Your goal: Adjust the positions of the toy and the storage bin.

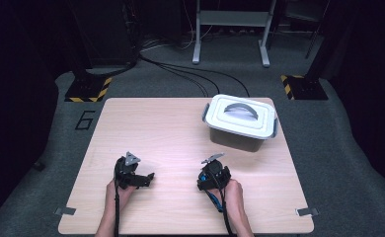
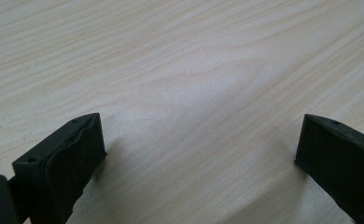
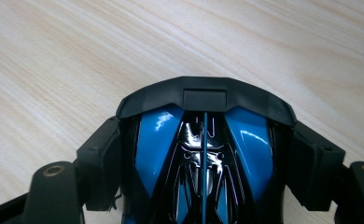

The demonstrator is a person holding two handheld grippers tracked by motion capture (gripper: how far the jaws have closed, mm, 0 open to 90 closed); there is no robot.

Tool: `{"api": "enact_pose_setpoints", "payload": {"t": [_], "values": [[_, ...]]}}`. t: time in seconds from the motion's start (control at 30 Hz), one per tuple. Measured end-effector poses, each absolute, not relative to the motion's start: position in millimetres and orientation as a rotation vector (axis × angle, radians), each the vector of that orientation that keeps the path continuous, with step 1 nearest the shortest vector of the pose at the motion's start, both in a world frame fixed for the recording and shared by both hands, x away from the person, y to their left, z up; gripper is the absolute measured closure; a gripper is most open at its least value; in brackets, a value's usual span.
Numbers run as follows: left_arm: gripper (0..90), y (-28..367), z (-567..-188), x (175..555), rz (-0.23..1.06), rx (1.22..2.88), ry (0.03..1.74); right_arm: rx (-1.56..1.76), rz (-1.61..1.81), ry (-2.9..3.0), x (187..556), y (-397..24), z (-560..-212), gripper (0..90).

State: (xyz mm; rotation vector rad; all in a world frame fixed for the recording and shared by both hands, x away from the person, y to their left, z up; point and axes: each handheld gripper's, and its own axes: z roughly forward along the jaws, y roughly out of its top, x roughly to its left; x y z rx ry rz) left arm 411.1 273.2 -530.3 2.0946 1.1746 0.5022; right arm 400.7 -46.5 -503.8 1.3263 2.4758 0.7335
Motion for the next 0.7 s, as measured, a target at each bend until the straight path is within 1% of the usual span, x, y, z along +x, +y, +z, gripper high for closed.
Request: {"api": "enact_pose_setpoints", "payload": {"t": [0.43,0.7], "values": [[1.2,273,-530,411,0.503,2.096,1.174,1.245,1.024,2.387,384,-76,-478,24.7],[1.2,273,-530,411,0.504,2.095,1.174,1.215,1.077,2.307,370,-103,-454,24.7]]}}
